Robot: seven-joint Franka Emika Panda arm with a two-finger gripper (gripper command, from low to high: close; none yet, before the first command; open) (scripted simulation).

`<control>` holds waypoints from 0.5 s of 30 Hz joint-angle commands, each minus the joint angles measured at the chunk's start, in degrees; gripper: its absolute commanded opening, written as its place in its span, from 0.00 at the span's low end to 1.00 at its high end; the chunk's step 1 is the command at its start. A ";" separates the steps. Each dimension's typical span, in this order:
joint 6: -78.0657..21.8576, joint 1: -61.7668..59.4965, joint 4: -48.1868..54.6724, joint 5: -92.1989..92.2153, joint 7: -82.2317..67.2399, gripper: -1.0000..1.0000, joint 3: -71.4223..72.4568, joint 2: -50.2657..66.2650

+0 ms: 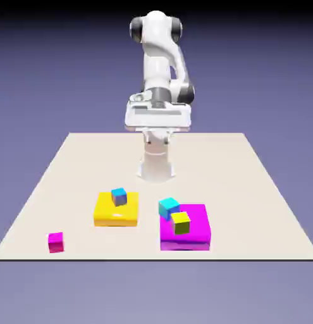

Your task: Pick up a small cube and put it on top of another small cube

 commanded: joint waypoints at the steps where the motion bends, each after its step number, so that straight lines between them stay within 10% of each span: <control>1: -0.08 0.10 0.65 0.01 -2.50 0.50 -0.73 1.33; 15: -1.15 1.56 9.76 0.10 -37.38 0.50 -10.87 19.87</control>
